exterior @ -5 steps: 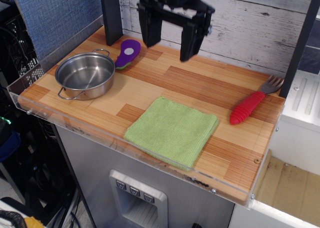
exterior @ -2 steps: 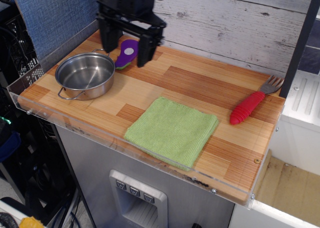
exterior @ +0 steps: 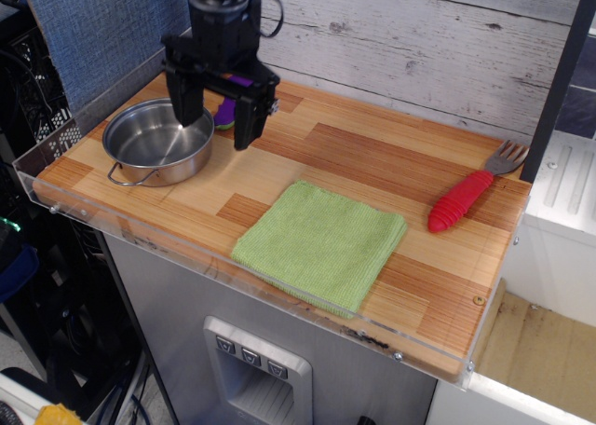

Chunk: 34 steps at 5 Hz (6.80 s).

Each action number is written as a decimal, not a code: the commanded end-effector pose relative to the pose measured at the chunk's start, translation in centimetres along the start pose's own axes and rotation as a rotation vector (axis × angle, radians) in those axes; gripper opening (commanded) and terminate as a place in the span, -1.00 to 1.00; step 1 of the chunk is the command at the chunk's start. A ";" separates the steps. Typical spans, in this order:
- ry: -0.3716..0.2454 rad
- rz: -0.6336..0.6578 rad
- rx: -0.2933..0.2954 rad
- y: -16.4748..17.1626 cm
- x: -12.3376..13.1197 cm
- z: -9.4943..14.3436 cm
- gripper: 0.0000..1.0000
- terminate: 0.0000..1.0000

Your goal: Place the pot on top of the towel.

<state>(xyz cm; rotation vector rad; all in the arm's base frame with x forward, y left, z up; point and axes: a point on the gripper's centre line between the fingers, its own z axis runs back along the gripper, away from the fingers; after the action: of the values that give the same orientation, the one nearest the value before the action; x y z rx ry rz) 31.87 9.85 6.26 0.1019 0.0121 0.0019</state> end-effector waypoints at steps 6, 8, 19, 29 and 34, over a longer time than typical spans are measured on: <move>0.046 0.007 -0.009 1.4 0.6 -4.3 -1.00 -1.00; 0.014 0.005 0.000 0.7 0.5 -2.8 -1.00 -1.00; -0.107 -0.167 -0.080 -14.3 -3.5 3.6 -1.00 -1.00; -0.203 -0.013 -0.108 -8.6 -5.2 11.3 1.00 -1.00; -0.058 -0.056 -0.090 -6.4 -3.6 9.7 1.00 -1.00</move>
<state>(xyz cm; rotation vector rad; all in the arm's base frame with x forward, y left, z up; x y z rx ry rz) 29.35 2.19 13.90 0.0046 -0.0011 -0.0610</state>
